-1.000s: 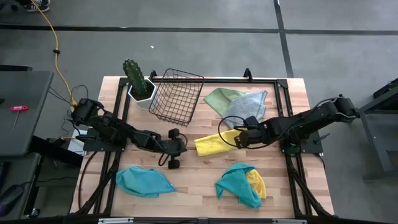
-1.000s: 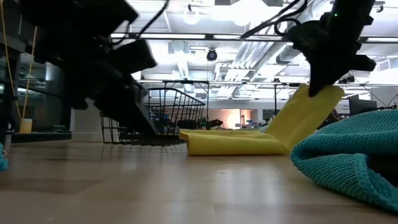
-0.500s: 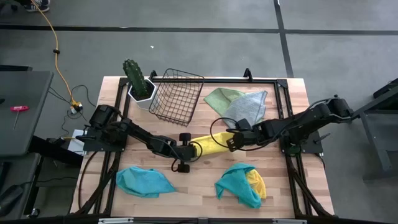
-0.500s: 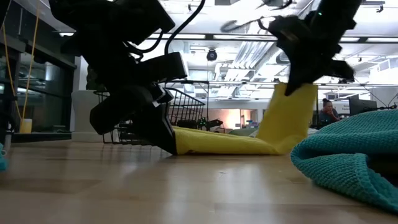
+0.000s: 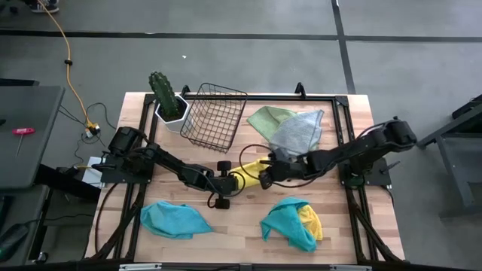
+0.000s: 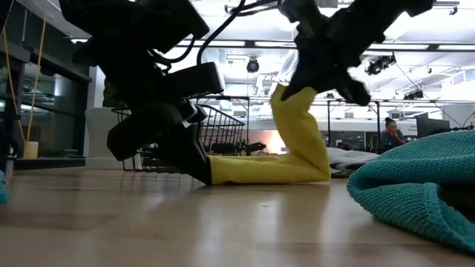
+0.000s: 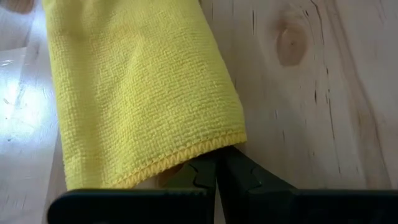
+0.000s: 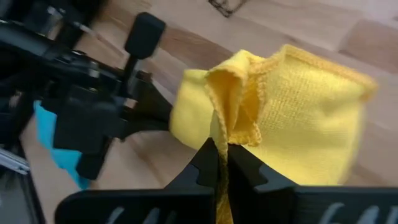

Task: Fold microfiber towels
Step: Fold the left yellow microfiber cloth

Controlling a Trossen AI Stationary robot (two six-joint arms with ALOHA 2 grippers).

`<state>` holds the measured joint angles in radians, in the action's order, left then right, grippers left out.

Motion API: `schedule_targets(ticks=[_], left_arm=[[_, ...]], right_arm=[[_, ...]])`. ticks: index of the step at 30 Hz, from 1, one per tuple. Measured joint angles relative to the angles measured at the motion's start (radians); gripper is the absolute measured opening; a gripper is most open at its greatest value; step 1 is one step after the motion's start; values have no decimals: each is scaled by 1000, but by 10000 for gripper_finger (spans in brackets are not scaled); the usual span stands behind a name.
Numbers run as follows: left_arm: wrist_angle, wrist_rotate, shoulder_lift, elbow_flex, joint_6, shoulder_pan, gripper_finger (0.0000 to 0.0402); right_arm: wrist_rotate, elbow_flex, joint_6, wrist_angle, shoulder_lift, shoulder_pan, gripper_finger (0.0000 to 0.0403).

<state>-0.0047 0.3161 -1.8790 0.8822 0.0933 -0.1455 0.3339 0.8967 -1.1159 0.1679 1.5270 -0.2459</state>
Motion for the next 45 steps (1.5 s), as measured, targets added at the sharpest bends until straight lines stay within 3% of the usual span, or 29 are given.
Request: schedule_targets(ticks=[11,18,25,33,38,45], left_arm=[[4,0,-1,-2,0,1,0],[5,1,-1,-2,-1,1,0],[10,1,-1,-3,-2,1,0],[10,0,-1,-3,-21,1,0],[-69,-4,45,-6,-44,3,0],[-274,-46,222,-8,21,-10,0]], right_arm=[[-2,0,-1,-268,166,10,2],[0,0,-1,-340,217,11,24],[0,0,29,-453,274,17,92],[56,0,190,-640,292,26,193],[73,0,373,-576,225,25,222],[147,0,490,-285,100,21,224]])
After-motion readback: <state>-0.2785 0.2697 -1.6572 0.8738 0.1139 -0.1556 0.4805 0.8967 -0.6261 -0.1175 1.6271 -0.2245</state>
